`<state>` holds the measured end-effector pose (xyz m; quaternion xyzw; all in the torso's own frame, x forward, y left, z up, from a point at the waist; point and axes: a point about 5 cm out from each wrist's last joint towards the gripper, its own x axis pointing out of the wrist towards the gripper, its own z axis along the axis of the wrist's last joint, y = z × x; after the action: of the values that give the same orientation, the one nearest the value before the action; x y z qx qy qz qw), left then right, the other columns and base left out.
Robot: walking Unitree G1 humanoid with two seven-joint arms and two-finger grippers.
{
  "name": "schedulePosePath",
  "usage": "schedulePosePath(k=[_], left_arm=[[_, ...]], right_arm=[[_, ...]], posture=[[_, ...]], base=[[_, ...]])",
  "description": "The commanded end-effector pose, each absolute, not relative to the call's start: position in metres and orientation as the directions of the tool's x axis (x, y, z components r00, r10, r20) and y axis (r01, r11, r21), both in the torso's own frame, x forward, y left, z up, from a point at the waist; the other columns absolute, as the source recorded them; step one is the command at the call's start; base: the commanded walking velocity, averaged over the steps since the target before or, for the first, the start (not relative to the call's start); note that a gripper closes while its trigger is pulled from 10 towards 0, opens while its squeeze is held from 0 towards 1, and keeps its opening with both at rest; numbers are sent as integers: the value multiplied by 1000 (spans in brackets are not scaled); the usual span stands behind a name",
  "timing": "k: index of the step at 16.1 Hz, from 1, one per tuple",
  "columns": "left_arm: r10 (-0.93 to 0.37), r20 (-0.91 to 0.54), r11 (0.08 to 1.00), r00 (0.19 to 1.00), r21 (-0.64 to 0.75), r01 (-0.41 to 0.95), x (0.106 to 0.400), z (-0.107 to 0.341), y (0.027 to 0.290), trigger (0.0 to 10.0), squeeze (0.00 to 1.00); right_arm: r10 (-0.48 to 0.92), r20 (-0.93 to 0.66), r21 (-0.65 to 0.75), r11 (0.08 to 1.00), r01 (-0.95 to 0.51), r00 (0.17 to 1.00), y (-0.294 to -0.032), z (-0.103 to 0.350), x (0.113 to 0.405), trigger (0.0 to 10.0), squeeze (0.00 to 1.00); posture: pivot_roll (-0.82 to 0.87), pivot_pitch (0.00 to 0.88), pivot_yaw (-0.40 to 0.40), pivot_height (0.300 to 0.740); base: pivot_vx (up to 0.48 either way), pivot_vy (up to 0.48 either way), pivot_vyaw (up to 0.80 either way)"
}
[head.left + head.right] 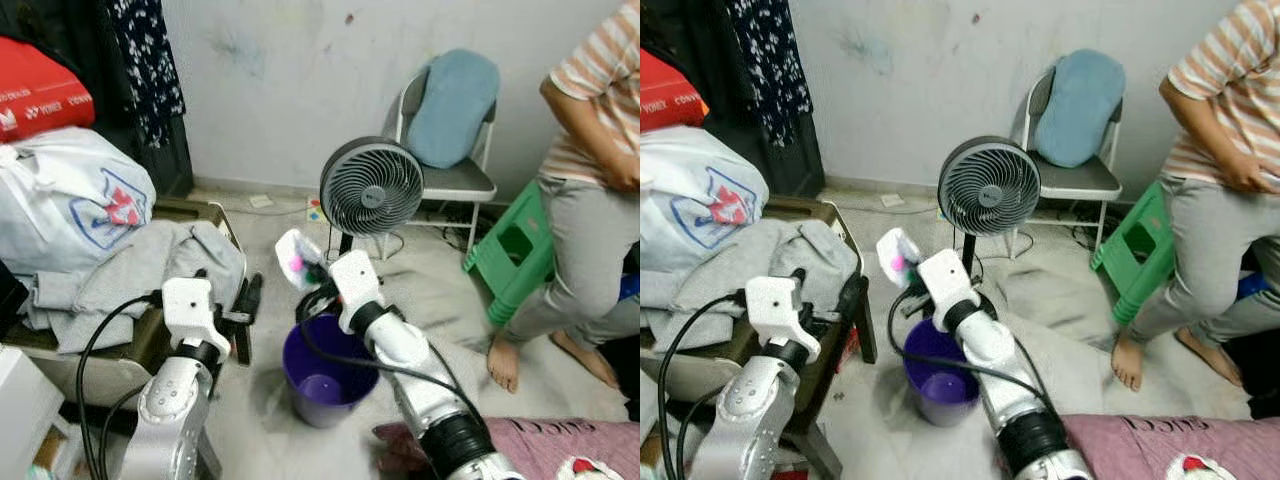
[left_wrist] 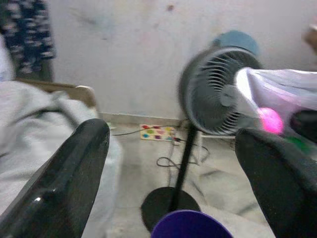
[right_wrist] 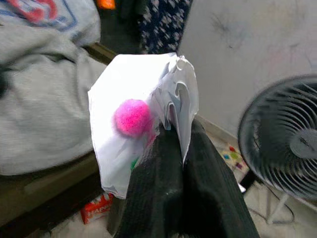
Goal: Clean up the room
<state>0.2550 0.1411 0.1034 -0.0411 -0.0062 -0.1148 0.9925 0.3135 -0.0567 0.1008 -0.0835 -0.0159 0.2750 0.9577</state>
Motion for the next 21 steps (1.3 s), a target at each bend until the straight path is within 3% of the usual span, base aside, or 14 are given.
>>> schedulePosePath(k=[1, 4, 6, 9, 18, 21], left_arm=[[-317, 19, 946, 948, -61, 318, 247, 105, 134, 10000, 0], [-394, 11, 919, 919, 12, 393, 230, 109, 137, 10000, 0], [-312, 14, 946, 950, 100, 309, 232, 112, 152, 10000, 0], [-221, 24, 970, 975, 113, 217, 234, 113, 167, 10000, 0], [-174, -19, 982, 984, 65, 175, 222, 103, 160, 10000, 0], [-183, -20, 982, 983, 44, 184, 222, 103, 156, 10000, 0]], right_arm=[[474, -19, -156, 868, -471, 880, -74, 103, 315, 10000, 0], [341, -60, -138, 928, -347, 938, -110, 96, 303, 10000, 0], [181, -109, -103, 976, -193, 977, -138, 89, 290, 10000, 0], [46, -146, -99, 993, -61, 988, -166, 84, 268, 10000, 0], [16, -156, -123, 992, -36, 988, -168, 88, 261, 10000, 0], [30, -155, -120, 992, -49, 987, -164, 90, 265, 10000, 0]], posture=[[48, 0, -69, 740], [49, 0, -84, 740], [51, 0, -93, 740], [25, 0, -80, 740], [-2, 0, -39, 740], [7, 0, -48, 740]], base=[[0, 0, 0], [0, 0, 0], [0, 0, 0], [0, 0, 0], [0, 0, 0], [0, 0, 800]])
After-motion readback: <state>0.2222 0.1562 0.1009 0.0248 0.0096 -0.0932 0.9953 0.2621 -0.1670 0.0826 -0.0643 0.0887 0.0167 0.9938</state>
